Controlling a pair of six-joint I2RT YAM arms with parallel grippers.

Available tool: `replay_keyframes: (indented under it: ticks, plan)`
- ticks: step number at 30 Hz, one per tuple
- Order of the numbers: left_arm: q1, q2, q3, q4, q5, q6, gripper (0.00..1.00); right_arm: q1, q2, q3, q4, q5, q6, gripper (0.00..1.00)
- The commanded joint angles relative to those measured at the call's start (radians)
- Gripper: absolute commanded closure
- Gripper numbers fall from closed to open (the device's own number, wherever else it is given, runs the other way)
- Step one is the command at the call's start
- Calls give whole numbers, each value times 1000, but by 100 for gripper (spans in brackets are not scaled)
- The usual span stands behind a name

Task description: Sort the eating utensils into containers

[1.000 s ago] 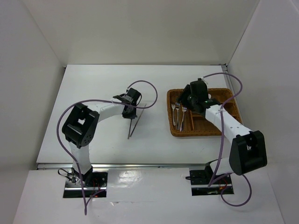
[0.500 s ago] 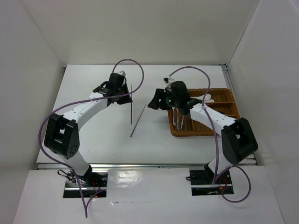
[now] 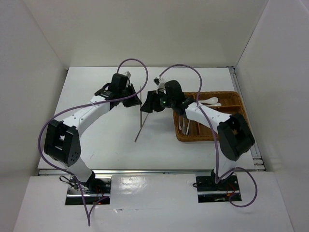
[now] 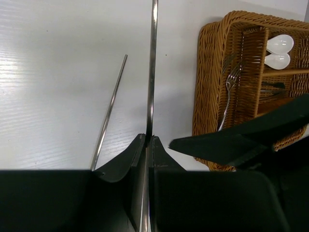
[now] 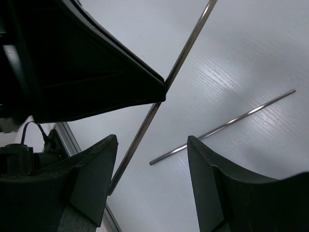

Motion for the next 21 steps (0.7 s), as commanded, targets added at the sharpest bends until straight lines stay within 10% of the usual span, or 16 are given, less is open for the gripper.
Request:
replay_keyframes:
  ticks: [1, 8, 13, 18, 21]
  plan:
    - [0, -45, 3, 45, 26, -25, 85, 23, 44, 57, 56, 3, -5, 33]
    - [0, -63, -25, 65, 46, -25, 85, 85, 110, 137, -42, 125, -23, 49]
    - [0, -85, -43, 74, 55, -25, 82, 85, 89, 117, -80, 293, 53, 99]
    - [0, -95, -24, -1, -85, 6, 41, 53, 58, 140, -203, 503, 162, 100]
    - [18, -117, -24, -38, -150, 32, 35, -9, 11, 140, -280, 623, 256, 100]
